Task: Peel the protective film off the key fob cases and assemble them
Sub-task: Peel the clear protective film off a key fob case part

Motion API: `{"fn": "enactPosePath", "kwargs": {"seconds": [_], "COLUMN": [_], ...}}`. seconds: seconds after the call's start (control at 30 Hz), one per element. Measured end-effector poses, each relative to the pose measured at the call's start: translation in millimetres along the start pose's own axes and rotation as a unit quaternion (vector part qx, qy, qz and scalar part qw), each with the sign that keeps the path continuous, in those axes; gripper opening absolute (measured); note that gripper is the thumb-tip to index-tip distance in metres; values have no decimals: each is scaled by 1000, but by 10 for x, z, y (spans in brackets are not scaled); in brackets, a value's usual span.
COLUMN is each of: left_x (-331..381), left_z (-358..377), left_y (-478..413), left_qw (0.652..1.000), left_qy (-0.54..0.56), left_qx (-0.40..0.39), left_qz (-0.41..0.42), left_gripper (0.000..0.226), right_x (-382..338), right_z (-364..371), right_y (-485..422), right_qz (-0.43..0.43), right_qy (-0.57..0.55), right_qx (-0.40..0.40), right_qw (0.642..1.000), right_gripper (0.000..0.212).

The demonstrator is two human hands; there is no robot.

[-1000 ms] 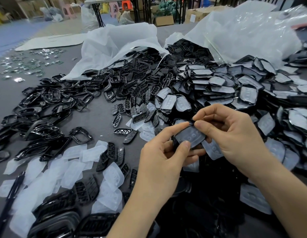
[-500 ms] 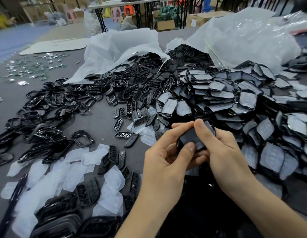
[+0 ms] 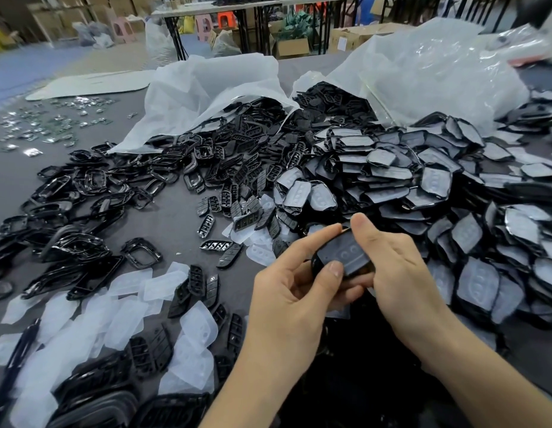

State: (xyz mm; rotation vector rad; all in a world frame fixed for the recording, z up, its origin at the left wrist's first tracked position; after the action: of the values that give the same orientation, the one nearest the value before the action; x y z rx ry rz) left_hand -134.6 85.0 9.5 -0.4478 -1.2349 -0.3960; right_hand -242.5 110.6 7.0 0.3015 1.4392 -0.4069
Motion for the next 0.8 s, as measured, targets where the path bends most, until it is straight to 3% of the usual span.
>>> {"fn": "enactPosePath", "kwargs": {"seconds": [0.03,0.07,0.13,0.23,0.33,0.5,0.57,0.67,0.7,0.8], "left_x": [90,217,396,463,404,401,418,293,182,-114], "left_z": [-27,-20,15,88,297,321,236,-41,-112,-157], "left_y": [13,35,75,109,191,233,183,42,7,-44], "left_qw": [992,958,857,806,778,807,842,962,986,991], "left_qy": [-116,-261,-466,-509,-504,-448,-416,-217,-119,101], "left_qx": [8,16,32,-2,-60,-47,-18,59,75,74], "left_qz": [51,118,218,302,370,381,344,154,84,-42], "left_gripper": [27,26,46,59,38,26,23,16,13,15], "right_x": [-32,-39,10,69,145,231,195,37,-20,-70], "right_z": [1,-19,-71,-132,-128,30,29,-45,-53,-3], "right_y": [-17,-41,-83,-110,-99,-21,-47,-107,-110,-82], "right_qz": [-12,-19,6,67,115,171,155,81,63,56], "right_qy": [28,52,74,43,-8,-18,-40,-81,-94,-110], "right_qx": [-5,-5,-10,-30,-51,-109,-98,-76,-77,-107], "right_qw": [1000,998,997,996,992,979,982,990,991,987], "right_gripper": [59,64,73,53,45,38,45,35,29,25]}}
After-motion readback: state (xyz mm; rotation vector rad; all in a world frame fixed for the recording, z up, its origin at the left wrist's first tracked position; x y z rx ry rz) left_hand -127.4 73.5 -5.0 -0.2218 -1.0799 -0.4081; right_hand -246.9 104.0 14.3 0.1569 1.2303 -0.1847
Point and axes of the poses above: each hand's wrist, its own y-axis away from the middle knuckle, its own z-axis out of the palm, x = y × z, the point moved 9 cm from there along -y, towards the middle knuckle, and after that the axes turned 2 degrees about -z, right-handed, at the moved point
